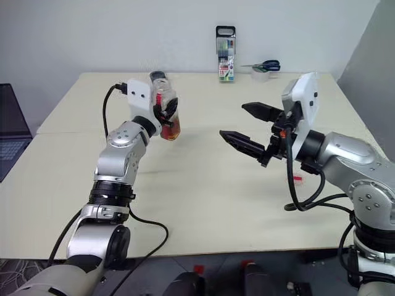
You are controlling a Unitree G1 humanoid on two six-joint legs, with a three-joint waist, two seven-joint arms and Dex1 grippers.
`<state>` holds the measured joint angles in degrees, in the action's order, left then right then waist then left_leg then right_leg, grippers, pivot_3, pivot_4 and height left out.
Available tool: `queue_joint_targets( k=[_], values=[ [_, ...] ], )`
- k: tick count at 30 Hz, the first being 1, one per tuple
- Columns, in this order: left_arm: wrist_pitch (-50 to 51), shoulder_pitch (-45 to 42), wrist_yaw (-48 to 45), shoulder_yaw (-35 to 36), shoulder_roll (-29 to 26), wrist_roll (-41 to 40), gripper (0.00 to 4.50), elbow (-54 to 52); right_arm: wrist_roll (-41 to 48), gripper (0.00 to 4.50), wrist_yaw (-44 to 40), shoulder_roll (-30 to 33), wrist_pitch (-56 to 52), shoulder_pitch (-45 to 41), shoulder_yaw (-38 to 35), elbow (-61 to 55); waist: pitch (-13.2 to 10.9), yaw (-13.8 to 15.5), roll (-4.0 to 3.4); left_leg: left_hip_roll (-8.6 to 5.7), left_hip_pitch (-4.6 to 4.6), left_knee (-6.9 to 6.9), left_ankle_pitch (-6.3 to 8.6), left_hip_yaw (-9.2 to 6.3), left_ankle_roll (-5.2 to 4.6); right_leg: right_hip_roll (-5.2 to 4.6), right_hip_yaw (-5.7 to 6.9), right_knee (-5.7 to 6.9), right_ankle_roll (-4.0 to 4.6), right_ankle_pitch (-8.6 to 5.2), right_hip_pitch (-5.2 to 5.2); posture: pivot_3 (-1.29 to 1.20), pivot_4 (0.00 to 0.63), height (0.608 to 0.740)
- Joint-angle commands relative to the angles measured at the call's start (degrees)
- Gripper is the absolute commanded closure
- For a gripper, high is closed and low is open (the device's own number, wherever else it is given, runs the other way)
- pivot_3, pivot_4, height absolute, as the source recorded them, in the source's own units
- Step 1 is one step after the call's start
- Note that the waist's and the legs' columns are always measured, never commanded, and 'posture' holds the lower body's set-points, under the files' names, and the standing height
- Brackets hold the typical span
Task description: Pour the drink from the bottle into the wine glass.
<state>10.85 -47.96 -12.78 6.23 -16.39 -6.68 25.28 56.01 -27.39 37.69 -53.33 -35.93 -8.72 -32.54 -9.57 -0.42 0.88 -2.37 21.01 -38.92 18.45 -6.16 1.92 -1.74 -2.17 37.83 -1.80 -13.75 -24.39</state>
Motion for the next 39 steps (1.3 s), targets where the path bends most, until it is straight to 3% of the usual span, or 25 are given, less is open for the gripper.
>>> queue_joint_targets(
  k=[1,13,20,21,28,39],
  values=[
    [-6.7,-0.5,1.4,3.5,-0.1,-1.2,2.74,3.4,2.3,0.04,0.3,-0.2,-0.1,-2.6,-0.5,-0.6,0.0,0.2,0.00,0.00,0.00,0.00,0.00,0.00,0.00,0.00,0.01,0.00,0.00,0.00,-0.01,0.00,0.150,0.740],
    [-23.1,-2.1,-4.6,7.8,-3.9,-2.3,2.74,24.9,3.0,0.04,2.9,-1.6,-0.7,-5.3,1.0,-0.1,0.0,0.2,0.02,0.00,-0.01,0.01,0.00,0.03,-0.01,0.00,0.07,0.05,0.00,0.00,-0.04,0.00,0.150,0.740],
    [-25.0,-1.7,-5.7,7.8,-4.4,-2.3,2.74,28.6,2.8,0.04,3.9,-2.0,-0.5,-5.4,1.1,0.1,0.0,0.1,0.05,0.01,-0.05,0.02,0.00,0.03,-0.01,0.00,0.07,0.12,0.00,0.00,-0.04,0.00,0.150,0.740],
    [-25.0,-1.4,-5.8,7.9,-4.3,-2.5,2.07,28.6,2.8,0.00,3.9,-2.0,-0.5,-5.3,1.2,-0.1,0.0,0.1,0.05,0.01,-0.06,0.02,0.00,0.03,-0.01,0.00,0.06,0.12,0.00,0.00,-0.04,0.00,0.150,0.740],
    [-24.3,0.9,-4.1,8.1,-3.9,-2.5,0.04,26.4,2.6,0.00,4.4,-2.2,-0.3,-4.8,1.5,-0.3,0.0,0.1,0.05,0.01,-0.07,0.02,0.01,0.03,-0.01,0.01,0.05,0.14,0.00,0.00,-0.04,0.00,0.150,0.740],
    [-15.4,13.6,0.2,6.1,-1.2,-1.5,0.04,8.8,-0.9,0.00,4.6,-1.1,0.6,1.3,2.3,-2.3,0.1,0.1,0.12,0.04,-0.06,0.04,0.01,-0.03,-0.01,0.01,-0.02,0.11,0.00,0.00,-0.03,0.00,0.150,0.740]
  ],
)
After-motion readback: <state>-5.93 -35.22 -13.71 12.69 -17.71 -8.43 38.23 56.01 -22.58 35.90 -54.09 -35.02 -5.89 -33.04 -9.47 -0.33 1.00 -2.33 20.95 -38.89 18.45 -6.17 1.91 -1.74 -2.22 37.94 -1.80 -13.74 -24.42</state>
